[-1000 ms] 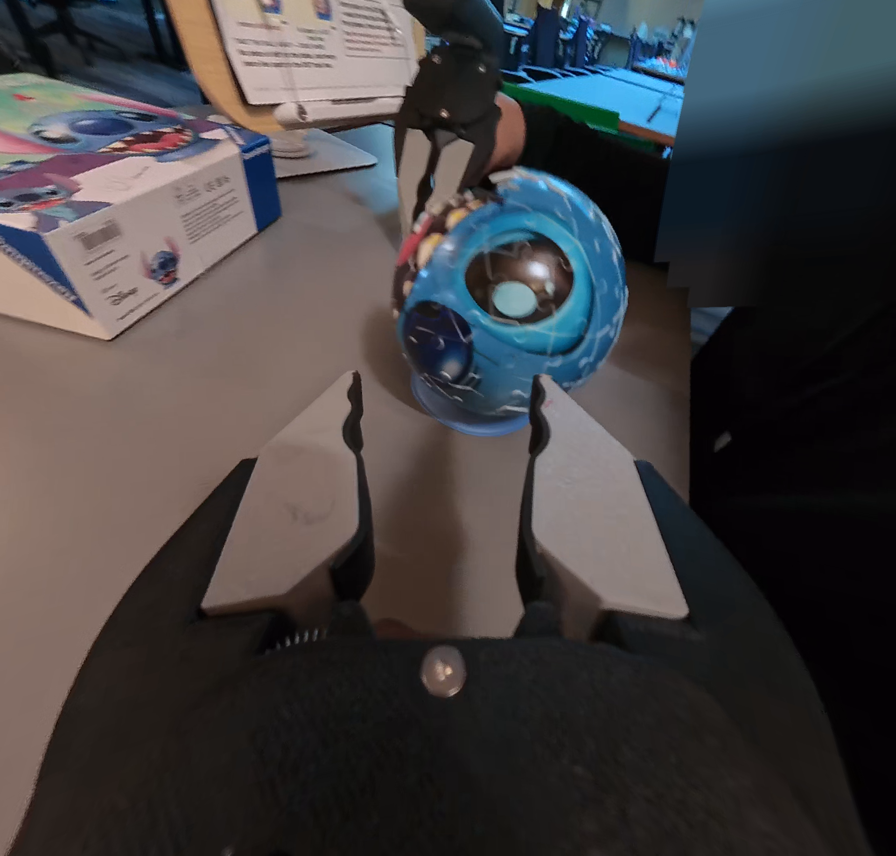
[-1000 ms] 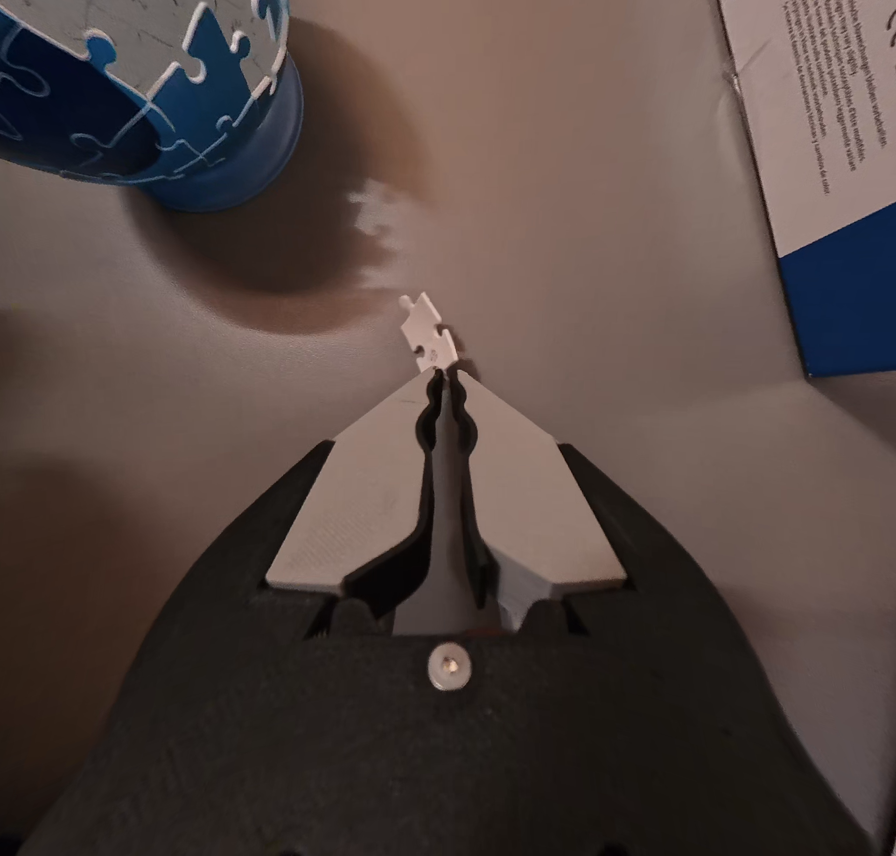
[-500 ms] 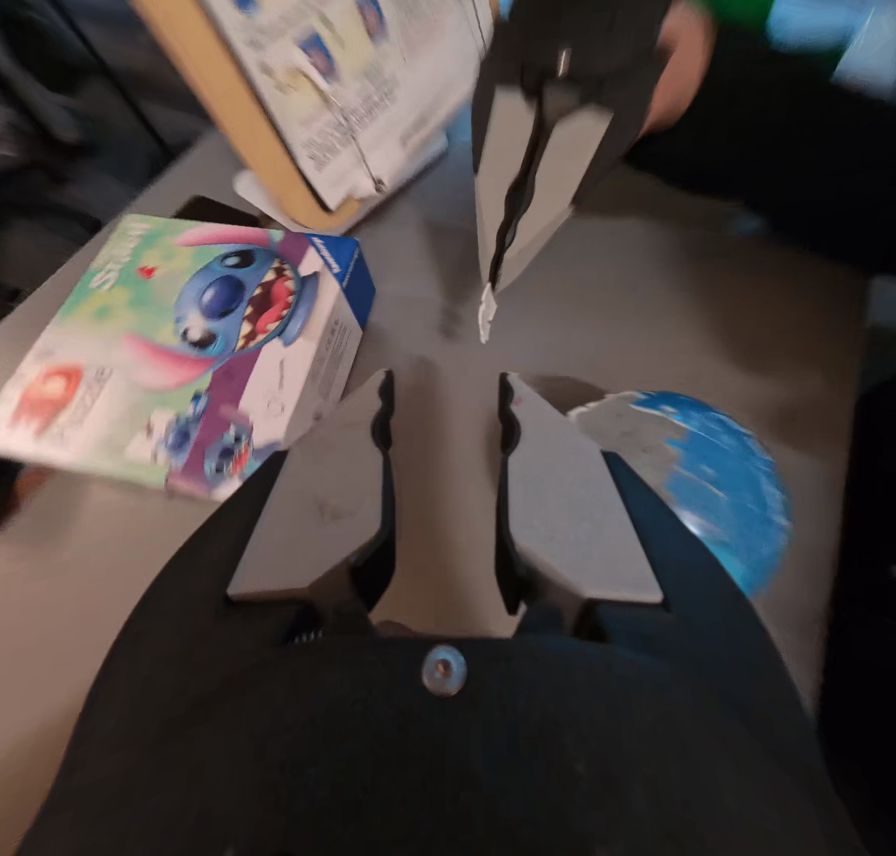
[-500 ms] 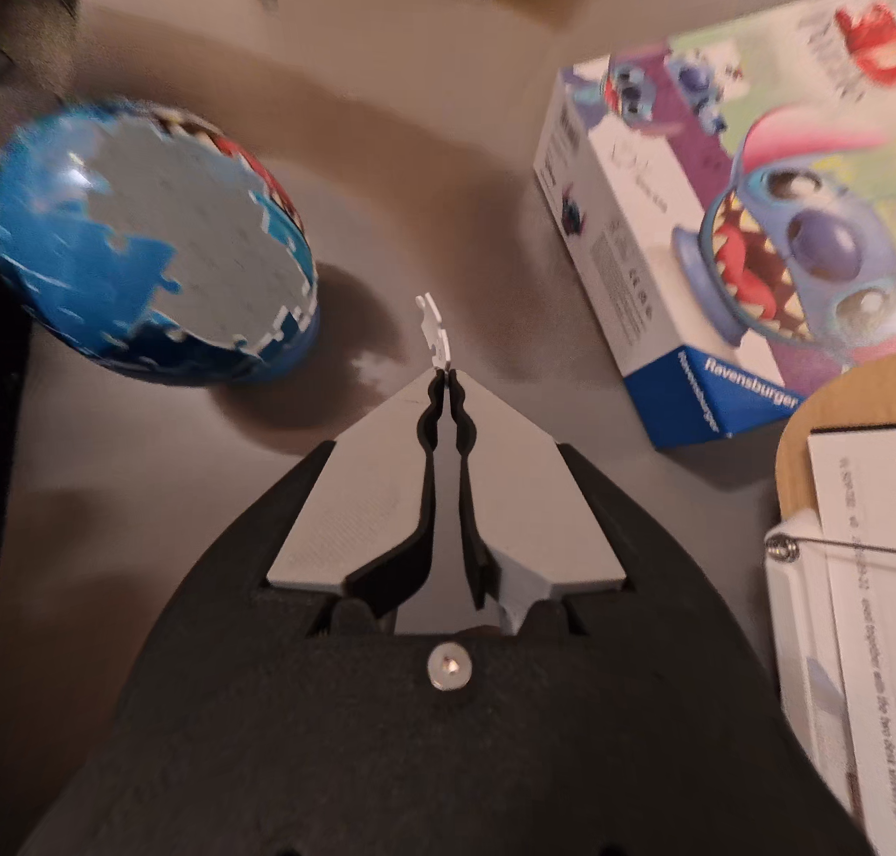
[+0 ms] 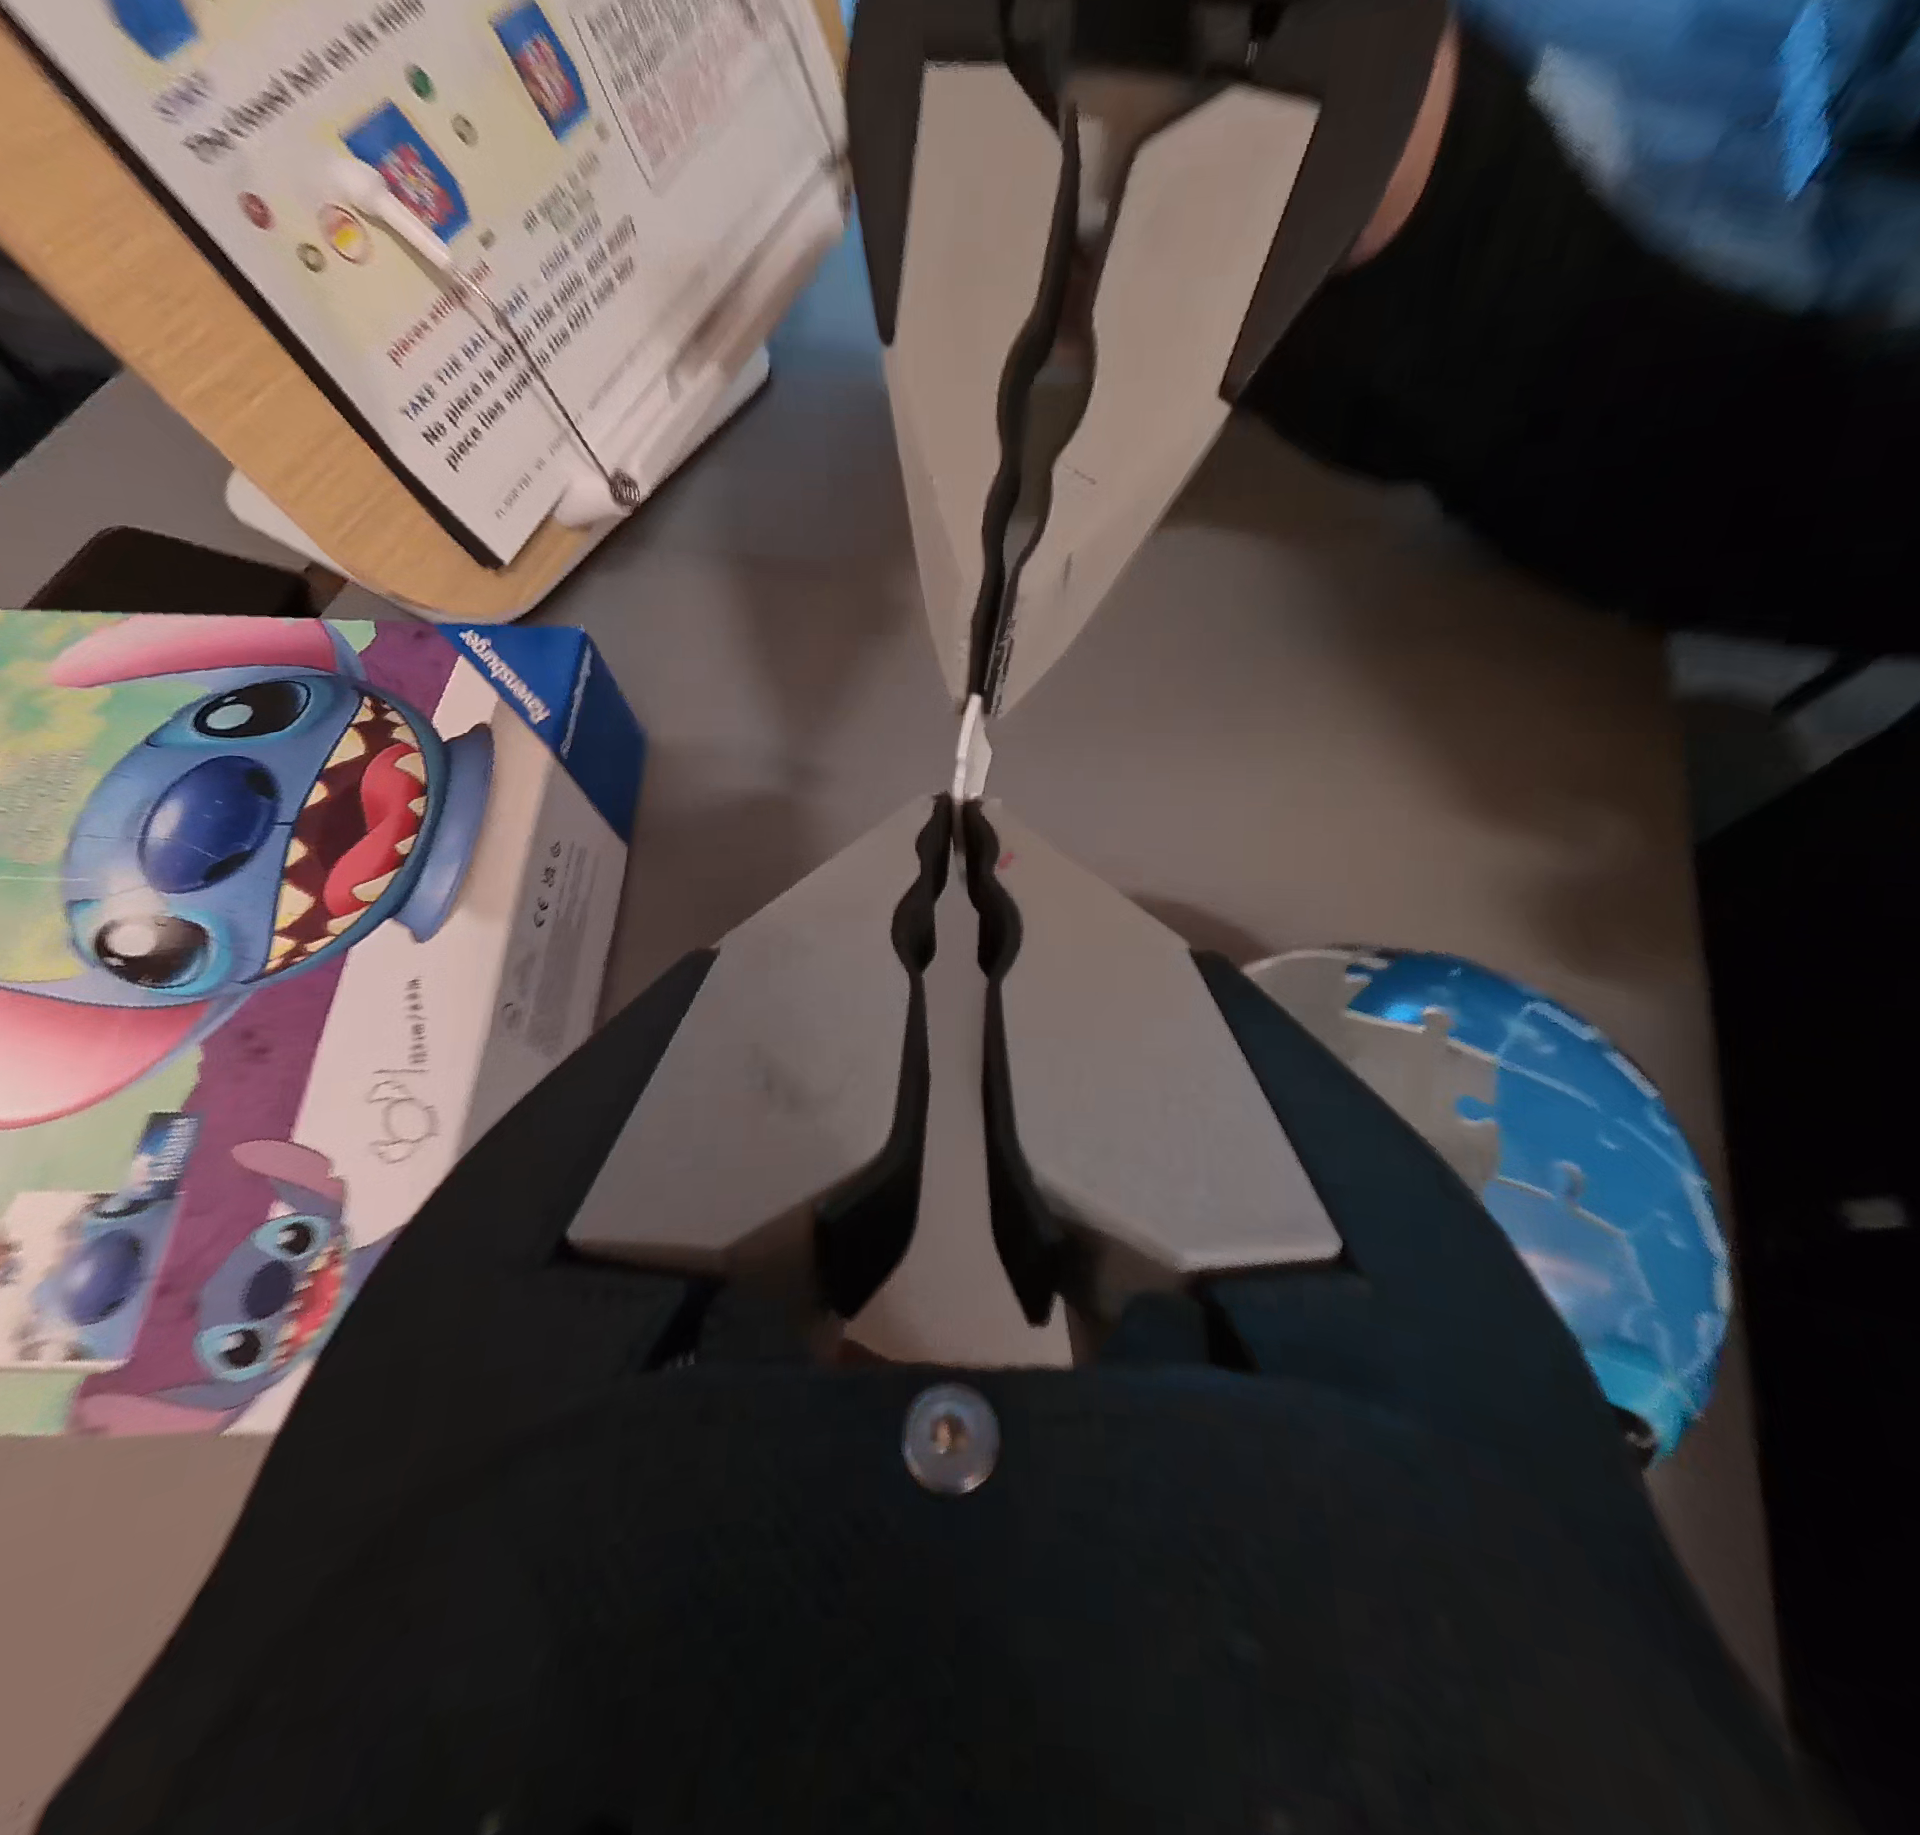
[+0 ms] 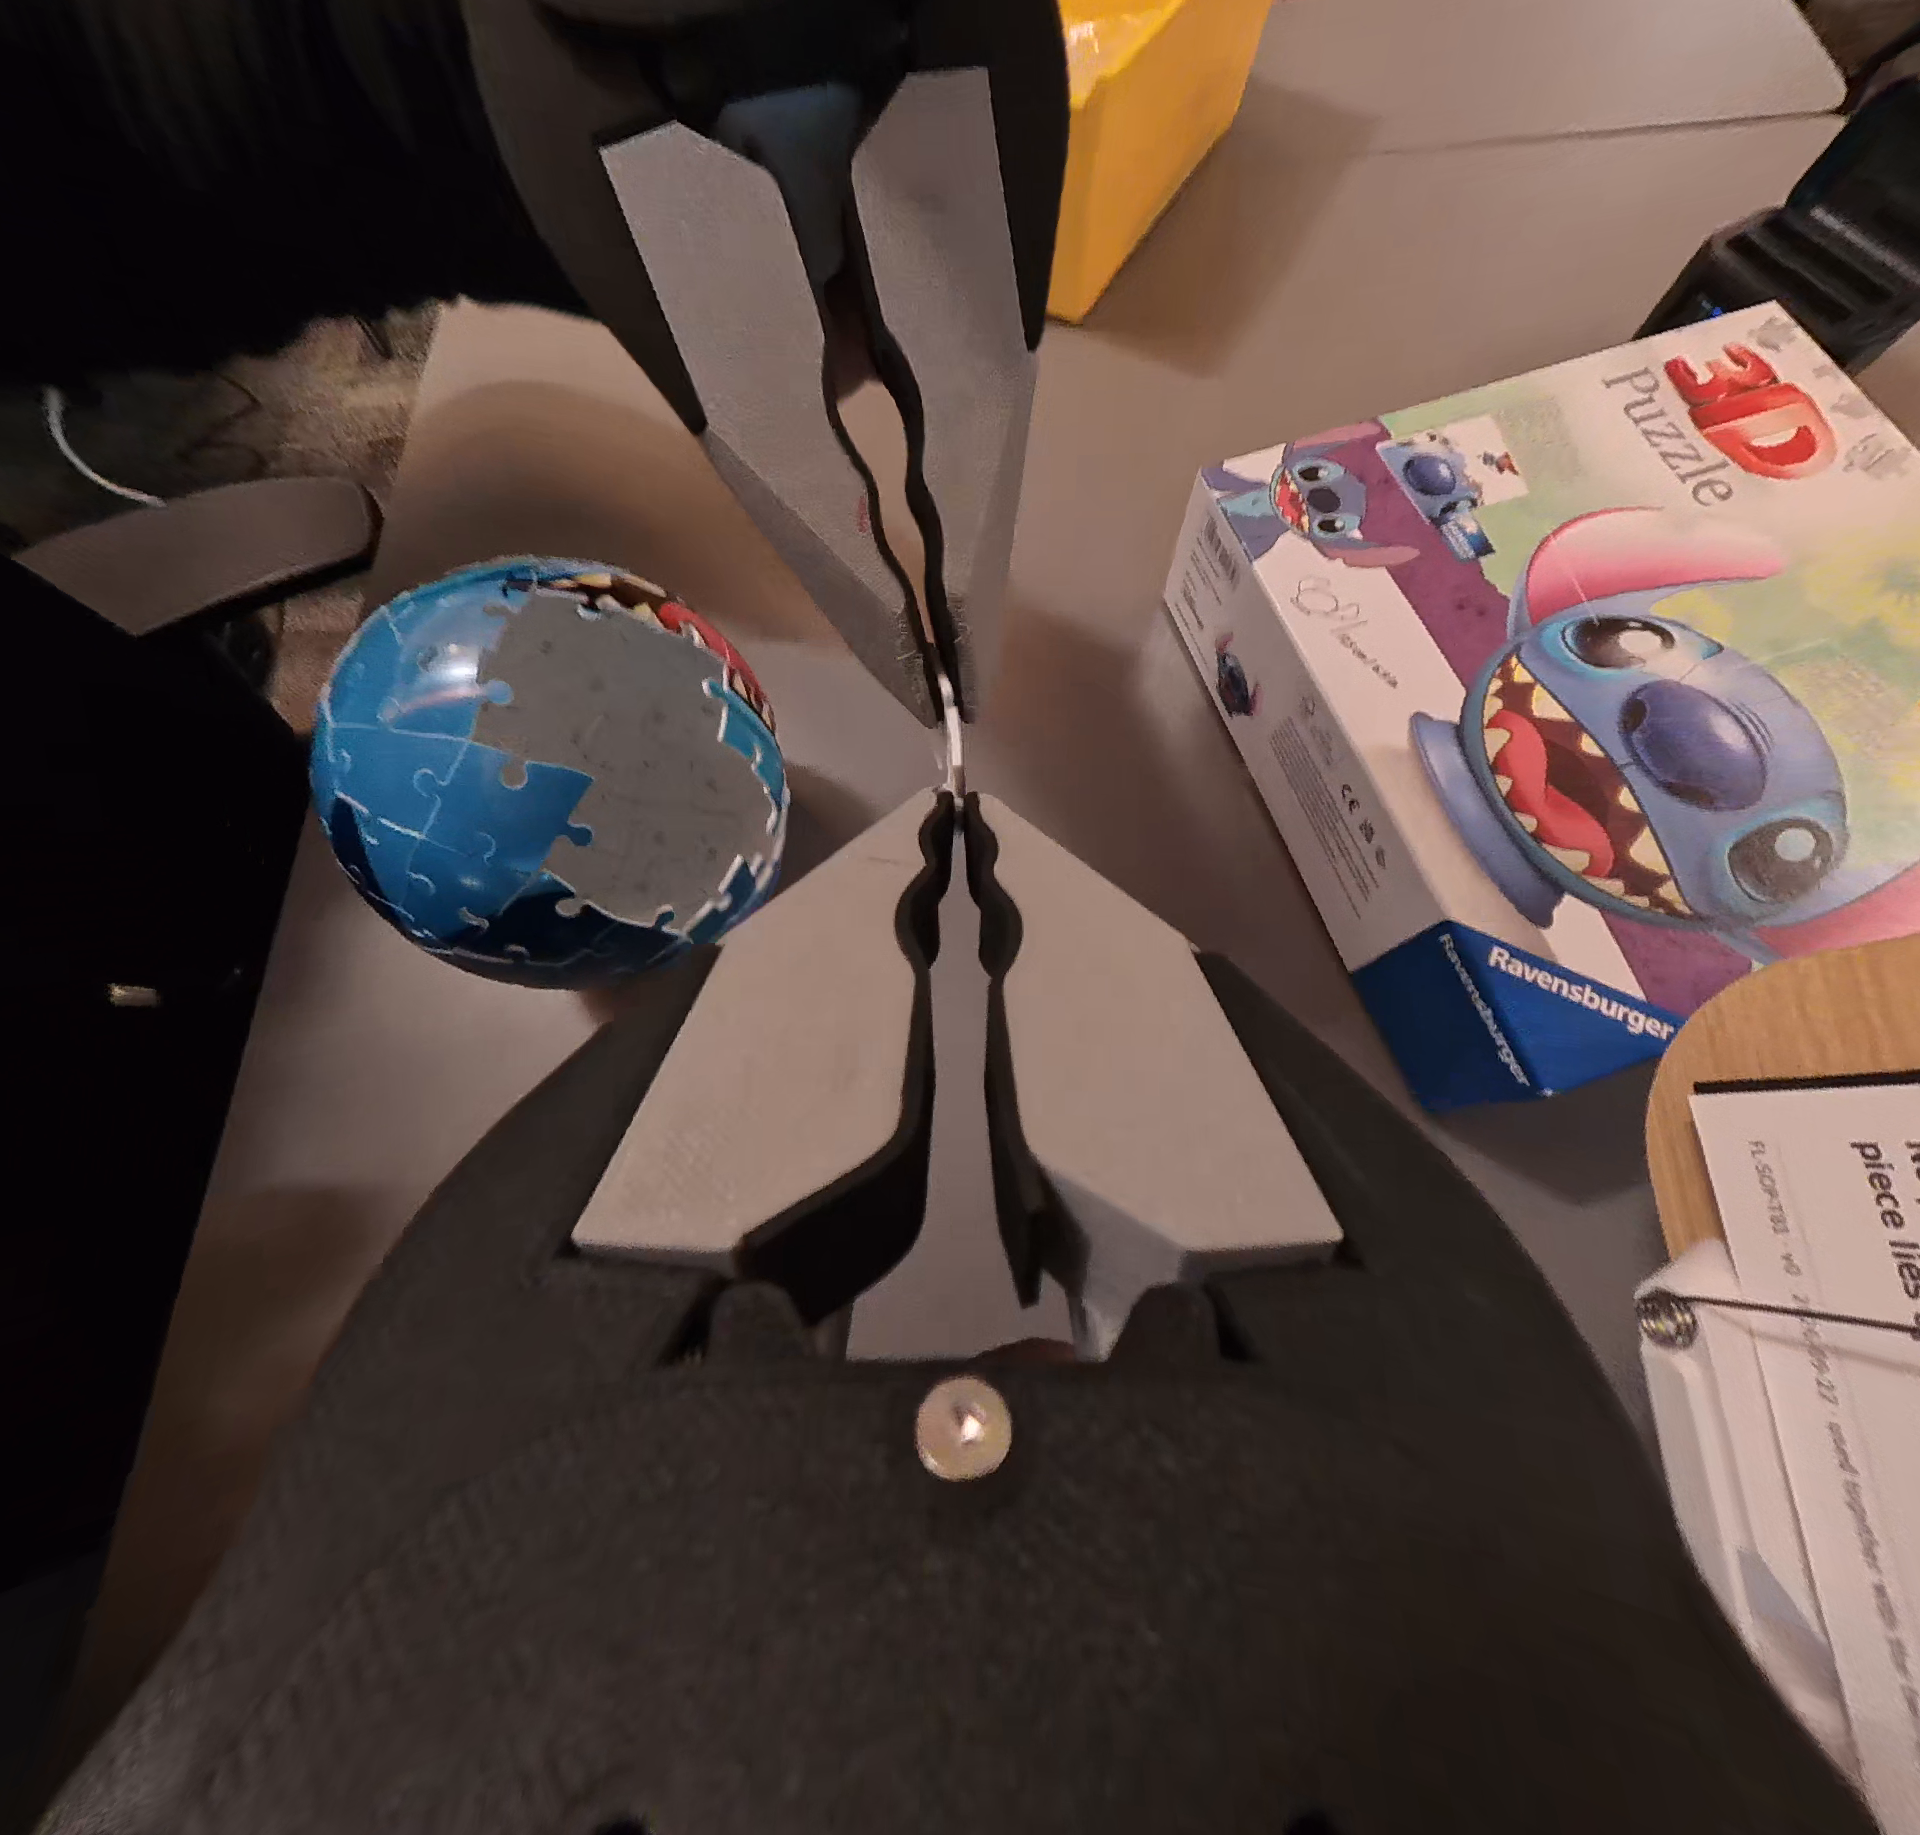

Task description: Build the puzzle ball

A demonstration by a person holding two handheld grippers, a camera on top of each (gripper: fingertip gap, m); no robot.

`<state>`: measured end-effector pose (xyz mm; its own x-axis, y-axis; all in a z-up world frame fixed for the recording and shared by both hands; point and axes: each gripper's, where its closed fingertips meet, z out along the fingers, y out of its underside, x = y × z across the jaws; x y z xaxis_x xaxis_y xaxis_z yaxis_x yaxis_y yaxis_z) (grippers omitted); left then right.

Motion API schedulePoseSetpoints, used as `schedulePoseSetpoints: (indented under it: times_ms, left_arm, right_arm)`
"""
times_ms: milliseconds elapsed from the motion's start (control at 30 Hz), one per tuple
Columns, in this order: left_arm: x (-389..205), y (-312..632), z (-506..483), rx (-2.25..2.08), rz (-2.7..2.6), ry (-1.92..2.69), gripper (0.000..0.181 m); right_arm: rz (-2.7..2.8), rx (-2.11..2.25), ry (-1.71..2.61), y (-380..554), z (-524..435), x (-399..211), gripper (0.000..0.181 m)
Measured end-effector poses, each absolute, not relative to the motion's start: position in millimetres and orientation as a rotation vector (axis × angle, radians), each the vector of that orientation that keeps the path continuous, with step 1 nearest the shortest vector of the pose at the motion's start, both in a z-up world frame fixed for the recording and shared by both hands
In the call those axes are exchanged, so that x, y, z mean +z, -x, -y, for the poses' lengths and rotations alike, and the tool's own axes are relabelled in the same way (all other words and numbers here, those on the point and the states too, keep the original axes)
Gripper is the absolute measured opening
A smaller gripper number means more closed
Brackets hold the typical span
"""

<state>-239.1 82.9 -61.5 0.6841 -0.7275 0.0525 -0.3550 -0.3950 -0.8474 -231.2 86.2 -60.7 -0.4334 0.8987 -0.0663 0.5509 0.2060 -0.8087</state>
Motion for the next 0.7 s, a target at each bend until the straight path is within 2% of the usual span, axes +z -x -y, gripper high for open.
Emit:
schedulePoseSetpoints:
  times_ms: [400,700]
  left_arm:
    - [-39.5,253.0,-76.0,-0.815,-0.618,1.836,0.0]
    - [-50.9,238.5,-70.1,-0.745,-0.741,1.851,0.0]
  right_arm:
    - [1.89,1.323,1.297,253.0,-79.4,-26.2,0.0]
    - [1.927,1.261,1.28,262.9,-66.2,-30.6,0.0]
